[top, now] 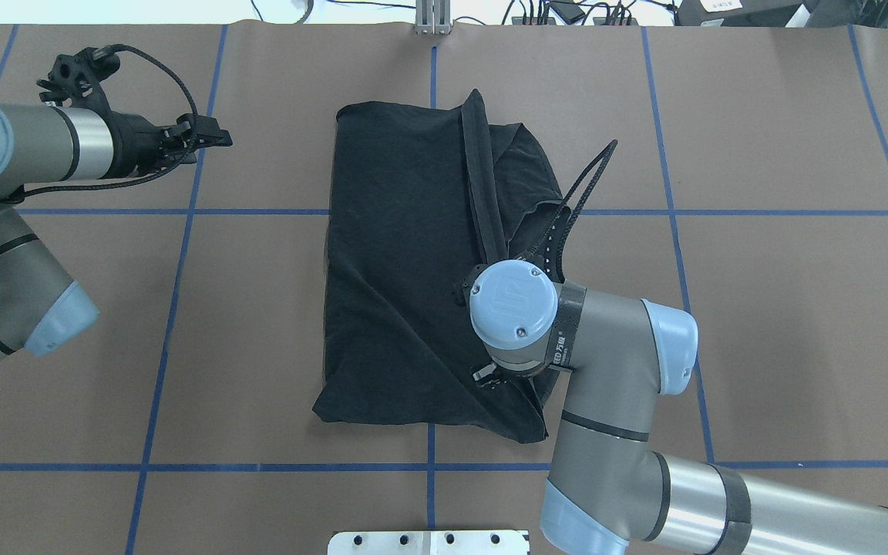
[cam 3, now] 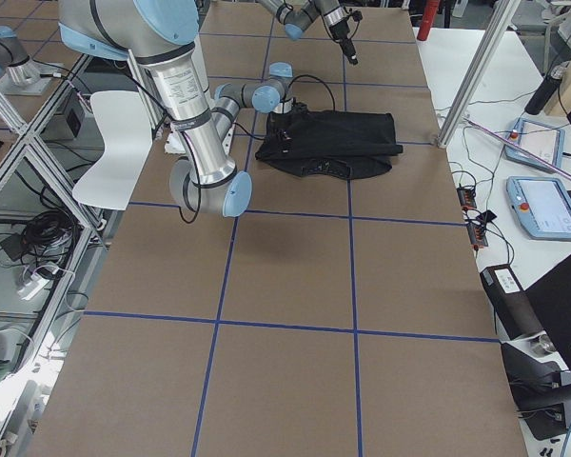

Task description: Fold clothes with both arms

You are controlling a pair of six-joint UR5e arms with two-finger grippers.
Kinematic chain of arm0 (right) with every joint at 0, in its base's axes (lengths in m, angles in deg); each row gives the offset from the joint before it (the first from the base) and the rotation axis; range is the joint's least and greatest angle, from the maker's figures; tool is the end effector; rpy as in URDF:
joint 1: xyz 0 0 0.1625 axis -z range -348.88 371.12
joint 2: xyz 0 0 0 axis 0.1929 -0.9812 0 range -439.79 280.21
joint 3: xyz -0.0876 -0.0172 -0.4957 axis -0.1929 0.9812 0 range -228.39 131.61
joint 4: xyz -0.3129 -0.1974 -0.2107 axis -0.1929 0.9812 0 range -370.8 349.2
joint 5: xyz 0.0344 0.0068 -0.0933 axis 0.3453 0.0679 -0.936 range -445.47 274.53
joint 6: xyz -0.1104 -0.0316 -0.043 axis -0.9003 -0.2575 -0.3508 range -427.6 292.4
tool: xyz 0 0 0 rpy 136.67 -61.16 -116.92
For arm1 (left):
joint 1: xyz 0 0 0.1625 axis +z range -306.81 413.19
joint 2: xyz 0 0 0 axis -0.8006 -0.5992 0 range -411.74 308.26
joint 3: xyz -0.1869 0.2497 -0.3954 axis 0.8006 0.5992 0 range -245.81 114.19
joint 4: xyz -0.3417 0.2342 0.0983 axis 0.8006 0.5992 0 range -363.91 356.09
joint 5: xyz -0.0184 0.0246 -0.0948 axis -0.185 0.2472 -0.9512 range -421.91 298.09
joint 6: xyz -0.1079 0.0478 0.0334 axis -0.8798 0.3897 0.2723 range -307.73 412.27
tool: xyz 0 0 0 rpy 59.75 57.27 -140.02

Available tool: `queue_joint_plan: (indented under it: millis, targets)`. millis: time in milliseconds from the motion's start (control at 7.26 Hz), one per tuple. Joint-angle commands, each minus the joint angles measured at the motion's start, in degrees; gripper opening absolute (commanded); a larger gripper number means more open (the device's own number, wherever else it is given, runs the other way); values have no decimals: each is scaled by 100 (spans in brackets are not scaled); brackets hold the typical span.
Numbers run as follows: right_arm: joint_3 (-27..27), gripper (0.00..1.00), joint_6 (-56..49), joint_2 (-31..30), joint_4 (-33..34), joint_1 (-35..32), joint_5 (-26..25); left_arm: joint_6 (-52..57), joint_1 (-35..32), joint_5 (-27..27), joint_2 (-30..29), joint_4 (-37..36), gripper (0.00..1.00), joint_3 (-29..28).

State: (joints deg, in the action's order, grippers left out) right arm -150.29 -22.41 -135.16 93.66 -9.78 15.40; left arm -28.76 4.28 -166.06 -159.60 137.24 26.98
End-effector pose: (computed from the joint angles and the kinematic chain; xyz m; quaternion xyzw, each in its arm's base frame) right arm -0.6266 -0.3572 0.3326 0.0727 -0.2804 -0.2238 0.9306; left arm 0.3672 -0.5781 0.4417 0.1943 0.5576 -0.2066 0.7802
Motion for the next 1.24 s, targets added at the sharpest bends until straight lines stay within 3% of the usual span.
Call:
queue_joint_plan:
  millis: [0,275,413,551,689,1102]
  targets:
    - [21,62,-257,8,119,147,-14,0,4,-9,11,0,73,-15]
    - [30,54,-257,-9,119,209,-136,-9,4,-9,11,0,73,-24]
    - [21,37,-257,-1,119,218,-207,-9,4,-9,11,0,73,-32]
    - [30,10,-257,-1,119,209,-208,-9,4,-9,11,0,73,-32]
    - [21,0,-265,-1,119,183,-208,-9,4,-9,11,0,73,-32]
    - [-75,0,-292,-9,119,51,-155,-18,4,-18,2,0,73,-15]
